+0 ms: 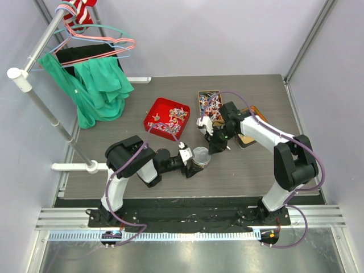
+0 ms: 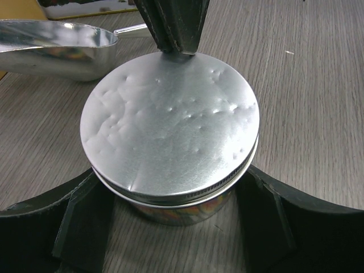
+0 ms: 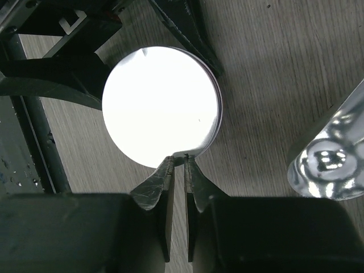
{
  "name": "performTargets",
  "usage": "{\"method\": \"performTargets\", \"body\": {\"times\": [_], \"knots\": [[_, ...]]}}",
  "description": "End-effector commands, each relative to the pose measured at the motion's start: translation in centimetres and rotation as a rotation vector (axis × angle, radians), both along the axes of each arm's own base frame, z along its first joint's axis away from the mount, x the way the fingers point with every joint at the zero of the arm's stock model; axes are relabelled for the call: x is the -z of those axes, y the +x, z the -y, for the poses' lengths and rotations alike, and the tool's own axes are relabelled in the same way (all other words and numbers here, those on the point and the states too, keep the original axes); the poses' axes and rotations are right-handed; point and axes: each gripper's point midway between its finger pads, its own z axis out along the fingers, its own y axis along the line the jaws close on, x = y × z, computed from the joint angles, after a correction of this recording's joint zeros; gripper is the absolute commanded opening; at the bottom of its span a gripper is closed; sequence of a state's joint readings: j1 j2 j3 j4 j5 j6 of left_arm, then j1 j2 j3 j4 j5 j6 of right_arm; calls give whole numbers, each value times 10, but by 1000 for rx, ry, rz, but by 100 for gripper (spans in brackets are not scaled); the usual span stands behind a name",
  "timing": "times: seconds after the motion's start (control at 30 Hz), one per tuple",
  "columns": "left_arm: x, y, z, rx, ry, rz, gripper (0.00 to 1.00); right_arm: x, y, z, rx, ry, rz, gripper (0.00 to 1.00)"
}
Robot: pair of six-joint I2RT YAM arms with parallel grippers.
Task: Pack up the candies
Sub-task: Screw the bottle lid onto the packing bottle.
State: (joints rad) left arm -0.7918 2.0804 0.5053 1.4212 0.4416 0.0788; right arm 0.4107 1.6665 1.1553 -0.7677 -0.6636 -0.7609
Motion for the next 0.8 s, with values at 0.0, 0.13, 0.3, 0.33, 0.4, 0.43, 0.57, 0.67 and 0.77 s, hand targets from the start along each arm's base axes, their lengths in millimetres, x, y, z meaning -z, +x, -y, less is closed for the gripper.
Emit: {"method": "performTargets", "body": {"times": [0.0,0.13,0.3,0.33,0.4,0.43,0.57,0.67,0.77], "knots": [[-14,24,-8,-98,-36,119,19,14,-72,-7,-87,-57,-241,16],[-15,25,-8,-100,-39,120,19,14,-82,-15,-118,-60,-247,16],[-15,24,-9,-97,-37,118,19,13,-86,-16,-122,-61,-255,16],[-14,24,-9,-96,-36,117,19,13,-86,-15,-121,-66,-252,16],[-15,24,-8,-92,-38,120,19,10,-79,-12,-100,-68,-232,16],[-14,23,-8,-91,-36,118,19,4,-71,-12,-87,-50,-216,15],[-14,20,-8,-75,-35,122,19,-23,-43,2,-24,1,-134,15],[-13,19,-7,-69,-34,120,19,-43,-28,11,16,31,-74,18],[-13,16,-9,-64,-30,119,22,-61,-16,16,52,48,-12,26]]}}
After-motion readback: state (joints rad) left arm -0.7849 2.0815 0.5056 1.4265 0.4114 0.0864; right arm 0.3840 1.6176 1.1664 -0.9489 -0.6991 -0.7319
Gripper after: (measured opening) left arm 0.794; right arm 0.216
